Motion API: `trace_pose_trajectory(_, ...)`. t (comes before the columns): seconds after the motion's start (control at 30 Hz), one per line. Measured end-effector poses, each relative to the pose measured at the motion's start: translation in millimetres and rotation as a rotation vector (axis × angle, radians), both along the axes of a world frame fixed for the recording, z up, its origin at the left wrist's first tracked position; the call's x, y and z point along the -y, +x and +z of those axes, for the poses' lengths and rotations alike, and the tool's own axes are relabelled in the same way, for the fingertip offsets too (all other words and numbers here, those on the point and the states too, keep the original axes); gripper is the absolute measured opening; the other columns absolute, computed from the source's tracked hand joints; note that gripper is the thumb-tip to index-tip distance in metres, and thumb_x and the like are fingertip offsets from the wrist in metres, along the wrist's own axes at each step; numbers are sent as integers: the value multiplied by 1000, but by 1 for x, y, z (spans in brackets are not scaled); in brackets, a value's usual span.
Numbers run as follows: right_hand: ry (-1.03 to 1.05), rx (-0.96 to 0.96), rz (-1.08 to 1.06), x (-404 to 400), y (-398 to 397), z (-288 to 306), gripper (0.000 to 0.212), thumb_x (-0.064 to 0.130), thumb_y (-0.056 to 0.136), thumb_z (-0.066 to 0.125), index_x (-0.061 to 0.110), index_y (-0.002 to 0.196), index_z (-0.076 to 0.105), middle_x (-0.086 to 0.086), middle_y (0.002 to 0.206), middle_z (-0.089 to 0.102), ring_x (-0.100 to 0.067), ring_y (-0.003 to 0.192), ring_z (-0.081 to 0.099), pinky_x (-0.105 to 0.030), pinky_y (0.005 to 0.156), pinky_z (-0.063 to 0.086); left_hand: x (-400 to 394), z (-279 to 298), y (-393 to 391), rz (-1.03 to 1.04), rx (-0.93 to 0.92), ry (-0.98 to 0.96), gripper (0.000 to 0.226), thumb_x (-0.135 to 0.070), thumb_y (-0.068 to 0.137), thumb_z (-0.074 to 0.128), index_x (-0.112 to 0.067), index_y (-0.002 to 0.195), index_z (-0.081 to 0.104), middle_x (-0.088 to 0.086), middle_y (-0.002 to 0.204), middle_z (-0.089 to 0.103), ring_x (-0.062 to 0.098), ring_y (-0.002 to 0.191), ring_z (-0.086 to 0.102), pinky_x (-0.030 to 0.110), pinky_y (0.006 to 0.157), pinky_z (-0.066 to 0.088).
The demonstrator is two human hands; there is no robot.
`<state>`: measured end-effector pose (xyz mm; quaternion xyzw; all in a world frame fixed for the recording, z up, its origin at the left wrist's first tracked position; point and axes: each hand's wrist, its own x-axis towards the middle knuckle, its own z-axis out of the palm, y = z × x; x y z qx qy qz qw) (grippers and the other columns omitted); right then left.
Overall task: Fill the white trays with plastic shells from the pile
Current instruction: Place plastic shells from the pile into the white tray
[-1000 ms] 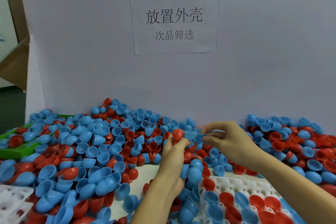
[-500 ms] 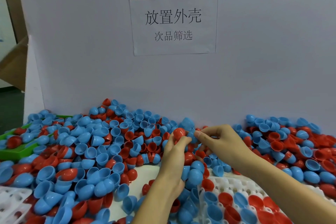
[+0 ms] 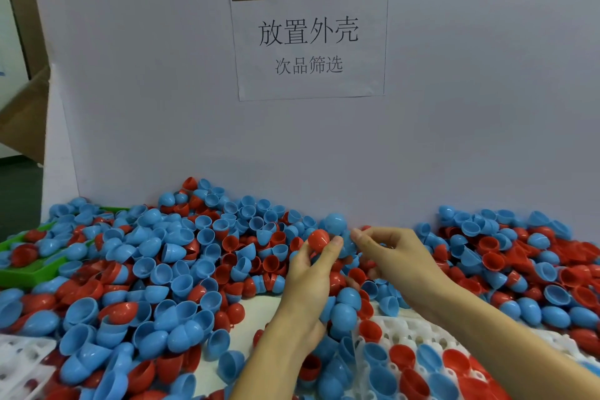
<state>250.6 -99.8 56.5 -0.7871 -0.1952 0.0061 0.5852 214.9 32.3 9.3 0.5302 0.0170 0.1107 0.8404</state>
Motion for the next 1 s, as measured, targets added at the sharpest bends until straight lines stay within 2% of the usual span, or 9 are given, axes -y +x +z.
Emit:
trace_pose_trajectory(0.07,-82,98,13,-1,-3,-1,31,44,95,57,22,87,78,2,72,72,-2,58,61,-16,62,49,2,-1,0,-14,0,7,23,-36,94,67,-26,114,71,6,107,77,25,96,75,49,87,59)
trace_pose_trajectory(0.2,-109,179,-6,1,-4,3,25,28,101,53,21,91,74,6,77,75,-6,71,71,-21,66,55,0,2,-4,-63,-41,-56,18,-31,95,66,-21,110,72,12,97,77,22,69,73,37,63,59)
trace_pose_trajectory(0.3,-127,167,-3,2,-3,5,15,10,96,62,21,101,70,2,81,75,-10,71,72,-27,70,61,-2,3,-6,-94,-62,-59,17,-31,95,67,-22,109,72,14,95,77,22,67,72,36,63,57)
trace_pose_trajectory(0.5,-176,133,61,10,1,11,18,6,89,71,15,104,74,-13,85,73,-29,75,72,-33,73,61,-1,8,-7,-131,0,148,10,-31,97,65,-32,98,74,7,98,77,18,75,73,34,68,56)
trace_pose_trajectory(0.67,-54,199,-94,27,11,10,14,10,88,73,24,92,76,2,74,75,-5,65,69,-16,59,54,-1,12,-7,-122,-3,87,16,-31,96,66,-32,82,75,5,84,75,17,57,65,32,58,55)
trace_pose_trajectory(0.73,-271,244,-164,43,19,9,14,9,88,69,20,88,76,-1,77,75,-12,73,71,-28,69,60,-2,9,-4,-47,-41,50,24,-29,95,67,-32,72,74,2,78,73,14,58,65,32,60,54)
trace_pose_trajectory(0.8,-619,266,-66,57,23,7,12,7,86,64,9,85,75,-9,81,74,-23,73,69,-39,76,60,-4,5,-2,8,-64,54,24,-28,94,68,-30,71,72,0,73,71,13,58,65,33,63,53)
trace_pose_trajectory(0.9,-973,231,101,63,24,-3,9,8,85,65,6,84,74,-8,80,73,-16,66,64,-35,71,59,-3,5,-1,25,-75,61,16,-30,94,68,-26,78,72,2,74,71,14,59,64,34,66,54)
trace_pose_trajectory(1.0,-1104,215,168,56,21,-13,7,10,85,68,10,86,75,0,76,72,-12,65,62,-25,65,56,0,6,-3,-4,-78,67,11,-30,95,68,-24,87,71,0,72,71,15,57,65,33,63,55)
